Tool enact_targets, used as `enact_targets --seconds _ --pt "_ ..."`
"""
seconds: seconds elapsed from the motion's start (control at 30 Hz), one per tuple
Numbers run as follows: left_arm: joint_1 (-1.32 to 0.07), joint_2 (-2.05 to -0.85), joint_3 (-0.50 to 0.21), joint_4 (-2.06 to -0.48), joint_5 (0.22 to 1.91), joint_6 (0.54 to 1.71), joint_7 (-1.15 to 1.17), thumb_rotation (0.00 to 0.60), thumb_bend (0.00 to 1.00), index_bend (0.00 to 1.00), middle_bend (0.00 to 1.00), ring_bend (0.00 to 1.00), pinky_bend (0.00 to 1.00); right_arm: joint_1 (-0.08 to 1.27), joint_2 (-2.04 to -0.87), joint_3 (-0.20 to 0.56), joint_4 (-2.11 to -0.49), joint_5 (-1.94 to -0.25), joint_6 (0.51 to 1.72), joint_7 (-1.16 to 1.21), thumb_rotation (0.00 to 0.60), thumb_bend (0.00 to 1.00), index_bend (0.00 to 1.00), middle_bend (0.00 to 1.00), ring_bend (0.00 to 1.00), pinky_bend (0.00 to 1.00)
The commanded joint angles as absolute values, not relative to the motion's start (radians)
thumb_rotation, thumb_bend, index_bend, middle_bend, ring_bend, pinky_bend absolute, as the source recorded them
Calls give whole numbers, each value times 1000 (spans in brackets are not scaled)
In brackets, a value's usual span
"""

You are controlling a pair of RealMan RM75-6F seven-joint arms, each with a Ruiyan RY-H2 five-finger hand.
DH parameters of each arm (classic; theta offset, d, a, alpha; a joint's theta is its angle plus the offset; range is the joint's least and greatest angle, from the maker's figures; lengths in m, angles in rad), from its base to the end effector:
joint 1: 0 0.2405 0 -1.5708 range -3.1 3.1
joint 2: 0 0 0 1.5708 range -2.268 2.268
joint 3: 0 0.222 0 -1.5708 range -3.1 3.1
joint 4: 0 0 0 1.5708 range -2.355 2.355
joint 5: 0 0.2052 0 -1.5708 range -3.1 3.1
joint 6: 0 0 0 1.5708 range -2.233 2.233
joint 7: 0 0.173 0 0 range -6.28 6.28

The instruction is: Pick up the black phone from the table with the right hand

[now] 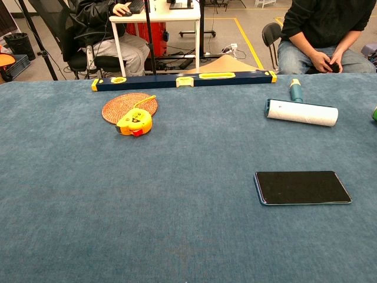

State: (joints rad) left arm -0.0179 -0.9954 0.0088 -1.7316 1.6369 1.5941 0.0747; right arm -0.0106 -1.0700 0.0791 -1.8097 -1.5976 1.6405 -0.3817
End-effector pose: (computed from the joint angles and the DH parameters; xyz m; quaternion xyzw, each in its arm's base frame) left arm -0.2546 0.1754 0.1713 -0.6245 -0.3411 -0.3868 0.5866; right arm -0.2354 -0.1842 0.1718 0.6010 -0.2723 0.3583 0.6605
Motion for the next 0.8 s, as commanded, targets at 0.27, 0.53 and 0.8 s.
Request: enact_targets --seconds 0.27,0.53,0.8 --pt "-24 -999 7 -1736 1629 1578 92 600 0 0 0 0 0 -7 -1073 79 -1802 -1574 1620 -383 600 0 38 0 0 0" --pt "-43 -1003 -19 -1734 1558 1534 98 600 0 0 0 0 0 179 -1067 98 -1839 -1564 1317 -654 600 0 38 0 0 0" --pt "-69 -1020 -42 -1724 1487 1480 130 600 0 0 0 0 0 466 -1202 175 -1869 -1308 919 -961 600 0 37 0 0 0"
